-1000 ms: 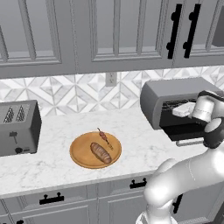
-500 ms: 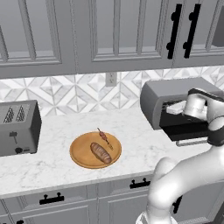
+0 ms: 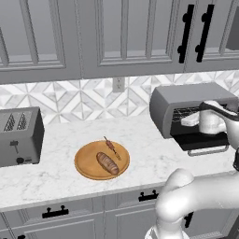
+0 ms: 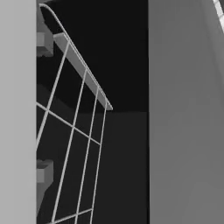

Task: Pick up the kebab skewer and baguette bread, and place them inside the toaster oven. Close the toaster oven door and start by setting the timer.

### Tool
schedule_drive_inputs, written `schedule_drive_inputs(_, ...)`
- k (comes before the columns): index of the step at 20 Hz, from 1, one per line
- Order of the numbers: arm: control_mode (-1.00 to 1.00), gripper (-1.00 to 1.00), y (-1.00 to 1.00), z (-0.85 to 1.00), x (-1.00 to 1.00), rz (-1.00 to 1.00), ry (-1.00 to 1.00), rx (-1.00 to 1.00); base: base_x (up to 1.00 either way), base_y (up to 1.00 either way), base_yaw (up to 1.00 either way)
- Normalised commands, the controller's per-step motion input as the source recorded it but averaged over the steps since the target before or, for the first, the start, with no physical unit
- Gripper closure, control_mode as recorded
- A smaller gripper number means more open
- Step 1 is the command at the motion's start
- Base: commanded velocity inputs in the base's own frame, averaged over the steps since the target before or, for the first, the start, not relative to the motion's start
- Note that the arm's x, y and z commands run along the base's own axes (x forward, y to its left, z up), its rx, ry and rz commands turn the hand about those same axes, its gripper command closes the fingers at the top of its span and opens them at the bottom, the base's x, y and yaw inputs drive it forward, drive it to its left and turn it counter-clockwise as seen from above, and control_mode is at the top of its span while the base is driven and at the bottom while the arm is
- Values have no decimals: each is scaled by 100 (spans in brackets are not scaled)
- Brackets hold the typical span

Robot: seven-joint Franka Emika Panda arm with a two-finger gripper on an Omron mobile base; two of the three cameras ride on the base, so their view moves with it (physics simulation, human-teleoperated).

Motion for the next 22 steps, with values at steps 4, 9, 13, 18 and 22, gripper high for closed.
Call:
schedule_drive_inputs(4, -100, -100, -33, -22, -91, -1, 22, -4, 0, 0, 0)
schedule_drive_inputs(9, -100, -100, -28, -10, -80, -2, 31, -6, 0, 0, 0)
schedule_drive_inputs(13, -100, -100, -25, -8, -81, -2, 34, -6, 0, 0, 0)
schedule_drive_inputs(18, -100, -100, -18, 26, -94, 0, 21, -1, 0, 0, 0)
schedule_drive_inputs(22, -100, -100, 34, 94, -93, 0, 0, 0, 0, 0, 0)
